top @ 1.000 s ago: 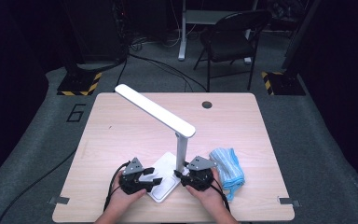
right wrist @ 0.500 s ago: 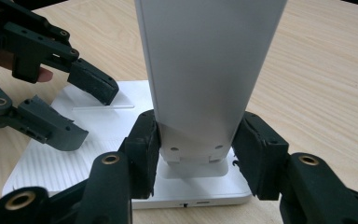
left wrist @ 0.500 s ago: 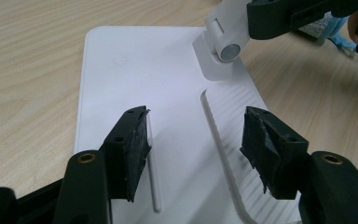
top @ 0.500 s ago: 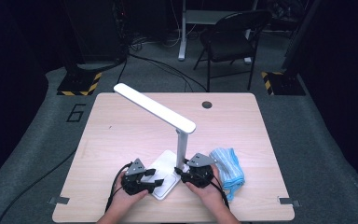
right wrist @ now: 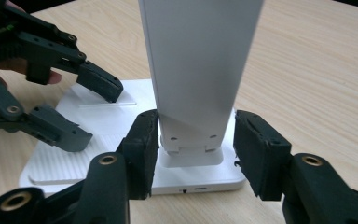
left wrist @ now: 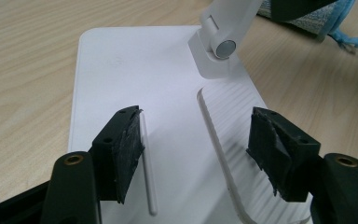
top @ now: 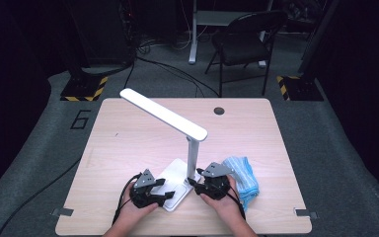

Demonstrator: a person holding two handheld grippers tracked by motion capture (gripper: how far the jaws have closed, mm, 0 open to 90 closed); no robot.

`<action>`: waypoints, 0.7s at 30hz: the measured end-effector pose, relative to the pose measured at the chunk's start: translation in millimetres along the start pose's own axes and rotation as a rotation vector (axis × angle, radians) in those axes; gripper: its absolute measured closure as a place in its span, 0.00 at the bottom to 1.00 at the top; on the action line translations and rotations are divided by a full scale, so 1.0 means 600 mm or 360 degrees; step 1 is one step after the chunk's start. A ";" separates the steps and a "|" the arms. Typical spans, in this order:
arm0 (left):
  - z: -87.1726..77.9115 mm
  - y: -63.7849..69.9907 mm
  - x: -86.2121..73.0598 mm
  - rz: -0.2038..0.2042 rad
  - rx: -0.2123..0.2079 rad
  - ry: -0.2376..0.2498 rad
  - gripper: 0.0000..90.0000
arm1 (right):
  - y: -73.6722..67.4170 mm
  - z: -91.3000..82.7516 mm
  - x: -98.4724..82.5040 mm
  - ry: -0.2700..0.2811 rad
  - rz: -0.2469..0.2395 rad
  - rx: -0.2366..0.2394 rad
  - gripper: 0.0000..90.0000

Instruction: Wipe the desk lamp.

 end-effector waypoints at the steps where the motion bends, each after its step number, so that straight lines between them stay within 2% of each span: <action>1: 0.000 0.000 0.000 0.0009 0.0005 0.0000 0.39 | 0.002 -0.007 0.000 0.0004 -0.0007 0.0002 0.55; 5: 0.001 0.002 -0.001 0.0012 0.0006 0.0006 0.38 | 0.009 -0.033 0.002 0.0050 0.0005 -0.0039 0.54; 7: 0.003 0.003 -0.001 0.0021 0.0029 0.0023 0.38 | 0.012 -0.047 0.000 0.0057 -0.0002 -0.0064 0.54; 11: 0.002 0.003 -0.003 0.0032 0.0011 0.0019 0.37 | 0.026 -0.078 -0.016 0.0057 0.0024 -0.0168 0.54; 16: 0.003 0.003 -0.005 0.0031 0.0006 0.0040 0.37 | 0.056 -0.112 -0.046 0.0052 0.0134 -0.0264 0.53; 17: 0.003 0.003 -0.005 0.0031 0.0006 0.0045 0.37 | 0.067 -0.119 -0.055 0.0048 0.0166 -0.0306 0.53; 21: 0.003 0.003 -0.006 0.0028 -0.0001 0.0047 0.37 | 0.086 -0.132 -0.074 0.0017 0.0227 -0.0381 0.52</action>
Point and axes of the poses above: each handheld gripper's, and its own axes: z roughly forward along the jaws, x roughly out of its top, y roughly to its right, the point moved 2 cm from there along z, roughly forward along the jaws, and after that the axes turned 13 degrees about -y, right-handed, at the moved point
